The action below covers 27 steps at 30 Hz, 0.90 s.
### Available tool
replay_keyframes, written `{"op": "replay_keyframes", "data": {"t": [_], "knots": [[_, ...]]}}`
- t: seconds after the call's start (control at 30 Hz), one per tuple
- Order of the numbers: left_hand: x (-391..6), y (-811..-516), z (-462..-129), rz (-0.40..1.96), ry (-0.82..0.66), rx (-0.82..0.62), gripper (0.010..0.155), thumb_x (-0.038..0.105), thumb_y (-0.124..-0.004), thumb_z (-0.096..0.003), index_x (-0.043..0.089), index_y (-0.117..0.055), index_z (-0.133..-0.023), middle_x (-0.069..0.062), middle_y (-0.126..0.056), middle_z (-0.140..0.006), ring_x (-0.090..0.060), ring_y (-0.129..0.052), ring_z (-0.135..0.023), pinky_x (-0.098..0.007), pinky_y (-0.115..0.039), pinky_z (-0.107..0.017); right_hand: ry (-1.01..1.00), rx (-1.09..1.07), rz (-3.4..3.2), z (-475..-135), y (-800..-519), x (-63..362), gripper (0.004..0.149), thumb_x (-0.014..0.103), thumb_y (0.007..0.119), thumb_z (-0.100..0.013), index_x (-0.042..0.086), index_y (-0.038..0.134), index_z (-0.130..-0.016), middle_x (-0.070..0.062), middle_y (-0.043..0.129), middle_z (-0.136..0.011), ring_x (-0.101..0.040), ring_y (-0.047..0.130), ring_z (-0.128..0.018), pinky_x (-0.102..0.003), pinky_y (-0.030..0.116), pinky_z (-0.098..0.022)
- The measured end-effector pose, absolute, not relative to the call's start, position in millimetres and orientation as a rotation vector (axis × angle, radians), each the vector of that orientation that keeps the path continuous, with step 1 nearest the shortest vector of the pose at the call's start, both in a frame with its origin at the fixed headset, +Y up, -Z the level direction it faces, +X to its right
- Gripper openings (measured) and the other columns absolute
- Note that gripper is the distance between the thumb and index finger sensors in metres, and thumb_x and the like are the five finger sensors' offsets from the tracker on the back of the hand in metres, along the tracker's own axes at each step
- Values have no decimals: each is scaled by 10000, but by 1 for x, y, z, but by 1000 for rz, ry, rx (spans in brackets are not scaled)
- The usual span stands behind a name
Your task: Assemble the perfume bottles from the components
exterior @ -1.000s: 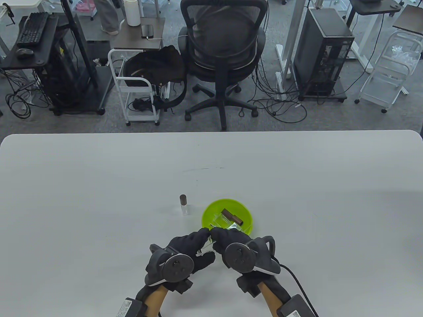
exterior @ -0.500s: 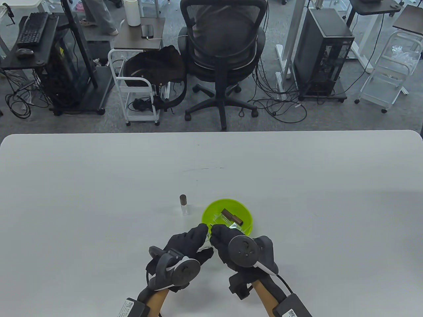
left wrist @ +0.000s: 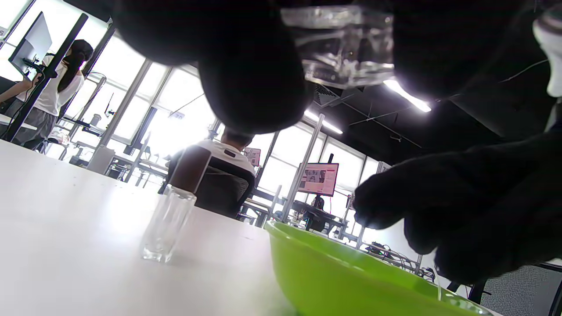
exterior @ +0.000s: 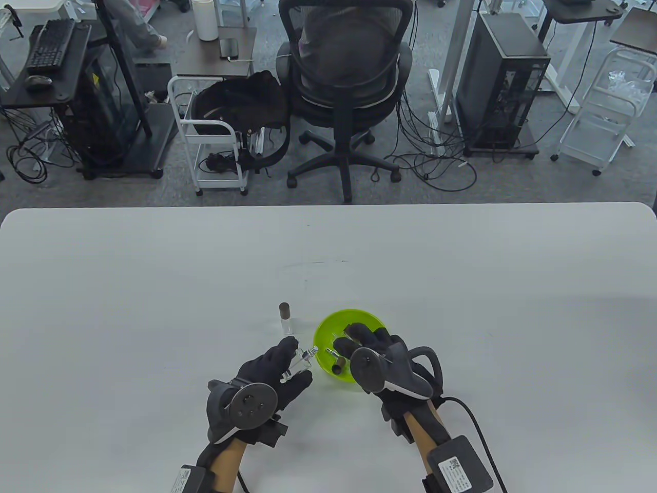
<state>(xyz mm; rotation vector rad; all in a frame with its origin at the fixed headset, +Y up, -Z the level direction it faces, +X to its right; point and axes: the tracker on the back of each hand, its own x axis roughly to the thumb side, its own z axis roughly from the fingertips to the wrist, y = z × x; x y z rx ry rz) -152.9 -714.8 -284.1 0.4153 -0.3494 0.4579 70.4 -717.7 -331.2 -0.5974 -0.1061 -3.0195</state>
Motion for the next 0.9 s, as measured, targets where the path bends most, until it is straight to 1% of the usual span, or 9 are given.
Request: {"op": "replay_keyframes", "data": {"t": [0.1, 0.2, 0.3, 0.53, 0.77, 0.9], "knots": [[-155, -716, -285, 467, -343, 409, 756, 629, -818, -403, 142, -722, -973, -62, -953, -820, -116, -1051, -466, -243, -884, -418, -213, -586, -2964, -336, -724, 61, 564, 361, 745, -555, 516, 522, -1049, -2, 335, -1267, -277, 550, -1036, -559, 536, -815], [-156, -717, -286, 470, -339, 405, 756, 631, -817, -403, 143, -722, -972, -62, -953, -819, -116, -1051, -466, -242, -885, -416, -265, -564, -2959, -340, -728, 56, 553, 361, 735, -561, 541, 523, -1039, 10, 311, -1269, -276, 524, -1046, -563, 500, -829], [-156, -717, -285, 469, -335, 402, 757, 632, -815, -403, 142, -722, -973, -60, -953, -819, -115, -1051, -466, -241, -885, -417, -317, -557, -2964, -344, -730, 56, 544, 370, 726, -562, 554, 523, -1032, 12, 249, -1274, -285, 481, -1057, -571, 454, -837], [-156, -717, -285, 471, -331, 401, 758, 635, -812, -402, 144, -720, -972, -58, -953, -818, -111, -1050, -466, -239, -885, -417, -325, -512, -2945, -348, -736, 53, 540, 394, 725, -551, 575, 527, -1019, 25, 153, -1271, -283, 377, -1095, -587, 359, -852], [-156, -717, -285, 478, -328, 394, 758, 641, -805, -405, 145, -721, -971, -56, -951, -817, -109, -1049, -465, -238, -884, -416, -332, -510, -2953, -351, -741, 50, 509, 396, 724, -548, 556, 568, -1006, 4, 146, -1273, -308, 306, -1133, -608, 335, -849], [-156, -717, -286, 479, -326, 394, 758, 643, -803, -405, 145, -721, -971, -54, -952, -815, -107, -1050, -465, -237, -884, -417, -328, -503, -2962, -351, -742, 51, 486, 402, 701, -540, 539, 593, -993, -2, 164, -1275, -320, 288, -1151, -614, 335, -849]]}}
